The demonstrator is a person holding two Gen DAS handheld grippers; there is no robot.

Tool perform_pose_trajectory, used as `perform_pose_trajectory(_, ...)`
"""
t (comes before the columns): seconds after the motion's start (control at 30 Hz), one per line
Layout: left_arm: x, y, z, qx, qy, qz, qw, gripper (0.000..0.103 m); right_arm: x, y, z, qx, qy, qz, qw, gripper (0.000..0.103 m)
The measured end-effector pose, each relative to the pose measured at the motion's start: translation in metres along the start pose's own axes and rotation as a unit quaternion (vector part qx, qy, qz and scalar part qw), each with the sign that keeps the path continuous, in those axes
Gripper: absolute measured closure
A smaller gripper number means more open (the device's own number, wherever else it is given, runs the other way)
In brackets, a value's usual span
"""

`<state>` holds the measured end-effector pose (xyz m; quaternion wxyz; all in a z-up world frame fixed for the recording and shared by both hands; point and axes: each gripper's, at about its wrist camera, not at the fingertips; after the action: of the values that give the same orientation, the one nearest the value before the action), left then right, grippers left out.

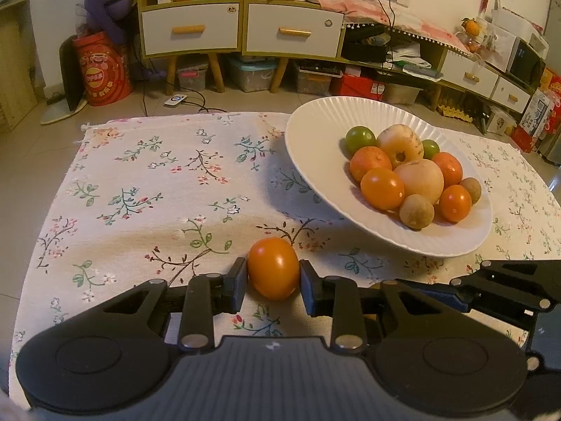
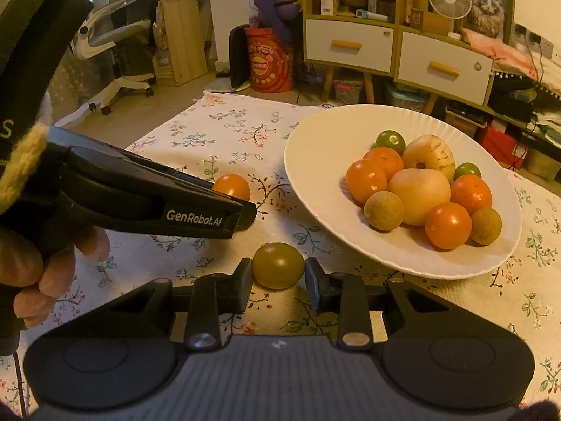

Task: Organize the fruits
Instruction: 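Lift both held tomatoes and carry them over the white plate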

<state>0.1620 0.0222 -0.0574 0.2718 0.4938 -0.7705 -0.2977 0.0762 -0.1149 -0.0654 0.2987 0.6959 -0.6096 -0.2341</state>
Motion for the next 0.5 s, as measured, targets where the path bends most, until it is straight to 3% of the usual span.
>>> perform_pose_trajectory(0.5,-0.008,0.016,-0.007,0.02,0.006,-0.003,0.9998,0.087,-0.001,0.012,-0.007,0.011,-0.004,-0.019,1.0,0.074)
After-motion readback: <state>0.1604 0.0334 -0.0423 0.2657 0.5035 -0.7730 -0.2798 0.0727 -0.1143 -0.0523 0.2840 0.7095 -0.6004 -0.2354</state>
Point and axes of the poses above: each gripper's, at about its wrist camera, not at the fingertips, and y roughly against the way its jaws point, x to its right, z to its underside, and after that the axes turned 5 degrees about z, right-handed
